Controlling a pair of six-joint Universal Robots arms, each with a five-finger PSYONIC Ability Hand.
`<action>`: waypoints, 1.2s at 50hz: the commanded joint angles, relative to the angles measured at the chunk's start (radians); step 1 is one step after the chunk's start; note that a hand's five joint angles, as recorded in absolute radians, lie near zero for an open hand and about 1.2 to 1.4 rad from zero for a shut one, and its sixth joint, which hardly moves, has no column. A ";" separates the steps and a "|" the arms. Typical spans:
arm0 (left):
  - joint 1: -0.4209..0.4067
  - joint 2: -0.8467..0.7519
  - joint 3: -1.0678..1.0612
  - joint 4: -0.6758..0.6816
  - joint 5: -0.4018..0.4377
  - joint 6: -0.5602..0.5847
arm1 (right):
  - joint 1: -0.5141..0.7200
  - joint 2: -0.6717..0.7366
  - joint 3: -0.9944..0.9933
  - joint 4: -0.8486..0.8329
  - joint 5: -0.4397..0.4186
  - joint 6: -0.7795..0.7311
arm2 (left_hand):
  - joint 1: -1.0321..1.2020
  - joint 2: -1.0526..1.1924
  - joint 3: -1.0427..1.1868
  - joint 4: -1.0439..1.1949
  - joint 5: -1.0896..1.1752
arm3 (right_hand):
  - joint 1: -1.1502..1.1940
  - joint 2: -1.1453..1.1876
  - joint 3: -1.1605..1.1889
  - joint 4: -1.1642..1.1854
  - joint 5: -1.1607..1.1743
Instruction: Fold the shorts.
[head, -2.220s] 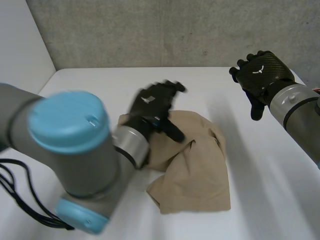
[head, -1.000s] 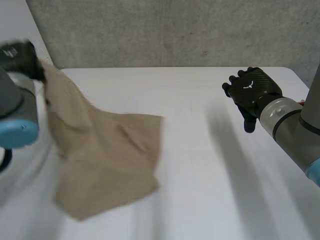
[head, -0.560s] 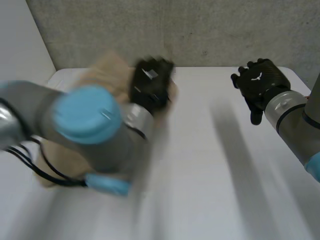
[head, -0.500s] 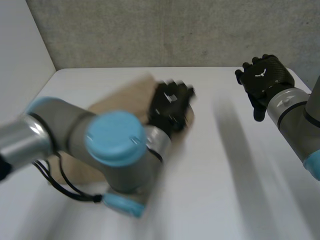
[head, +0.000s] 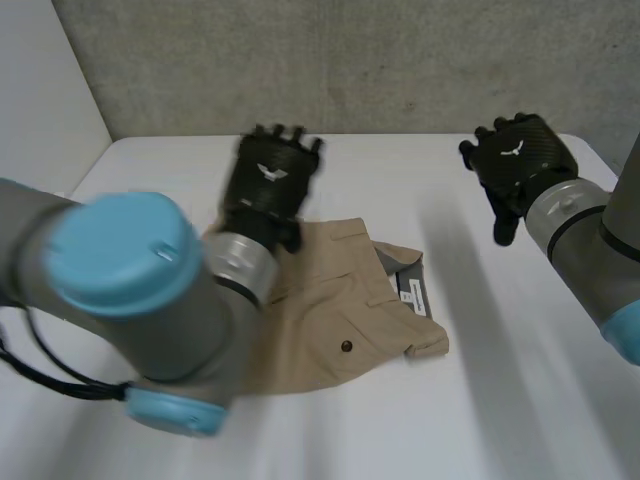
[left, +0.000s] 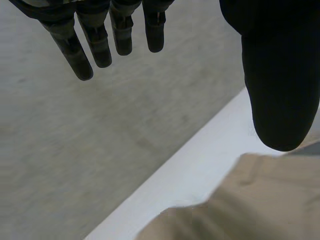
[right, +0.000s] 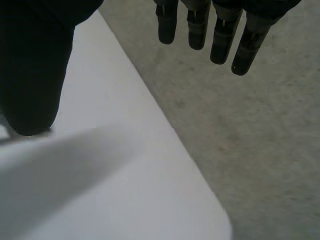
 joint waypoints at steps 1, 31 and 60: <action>0.194 0.114 -0.073 -0.150 0.006 -0.010 | -0.002 0.031 -0.019 0.091 -0.188 0.264 | 0.098 0.107 0.095 0.104 0.107 | 0.036 -0.047 -0.020 -0.061 -0.065; 0.490 0.145 -0.312 -0.350 0.210 -0.147 | 0.102 0.376 -0.178 0.058 -0.311 0.429 | 0.280 0.290 0.277 0.287 0.289 | 0.345 0.262 0.289 0.249 0.245; 0.507 0.164 -0.368 -0.317 0.210 -0.128 | 0.199 0.680 -0.436 -0.070 -0.309 0.378 | 0.254 0.263 0.251 0.260 0.263 | 0.685 0.603 0.629 0.589 0.585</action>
